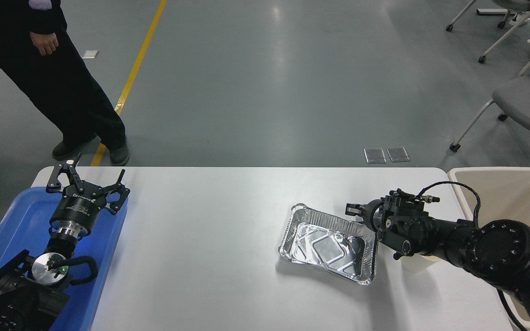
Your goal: Pick up paper cup place in dustbin
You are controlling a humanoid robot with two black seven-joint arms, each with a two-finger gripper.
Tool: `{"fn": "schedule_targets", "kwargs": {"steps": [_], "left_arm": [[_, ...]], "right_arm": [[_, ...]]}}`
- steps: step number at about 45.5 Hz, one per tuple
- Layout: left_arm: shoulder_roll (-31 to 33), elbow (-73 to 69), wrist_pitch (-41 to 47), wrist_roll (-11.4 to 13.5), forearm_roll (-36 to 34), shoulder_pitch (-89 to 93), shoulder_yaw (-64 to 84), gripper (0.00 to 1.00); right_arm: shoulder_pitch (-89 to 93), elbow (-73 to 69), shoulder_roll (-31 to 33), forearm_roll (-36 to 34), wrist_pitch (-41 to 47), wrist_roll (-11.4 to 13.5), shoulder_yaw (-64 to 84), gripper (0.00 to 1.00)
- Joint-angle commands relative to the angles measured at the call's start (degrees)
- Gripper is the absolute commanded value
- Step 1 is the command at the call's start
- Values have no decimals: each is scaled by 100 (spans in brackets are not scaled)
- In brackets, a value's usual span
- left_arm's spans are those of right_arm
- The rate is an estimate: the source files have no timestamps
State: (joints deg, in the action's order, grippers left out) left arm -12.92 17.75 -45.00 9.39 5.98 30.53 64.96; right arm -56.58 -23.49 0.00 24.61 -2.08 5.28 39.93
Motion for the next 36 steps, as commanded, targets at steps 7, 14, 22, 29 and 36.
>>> {"fn": "schedule_targets", "kwargs": {"steps": [7, 14, 22, 29, 36], "left_arm": [[0, 0, 0, 2, 0, -3, -1, 99], [0, 0, 0, 2, 0, 6, -1, 99], [0, 0, 0, 2, 0, 6, -1, 99], [0, 0, 0, 2, 0, 6, -1, 99], [0, 0, 0, -7, 0, 6, -1, 99]], "right_arm": [[-116, -59, 0, -27, 41, -1, -29, 0], [-537, -506, 0, -141, 76, -1, 50, 0], [-1565, -2052, 0, -641, 111, -10, 515, 0], [-2383, -3117, 52, -1028, 111, -27, 1105, 0], [-3059, -4030, 746, -1117, 120, -36, 1210, 0]]}}
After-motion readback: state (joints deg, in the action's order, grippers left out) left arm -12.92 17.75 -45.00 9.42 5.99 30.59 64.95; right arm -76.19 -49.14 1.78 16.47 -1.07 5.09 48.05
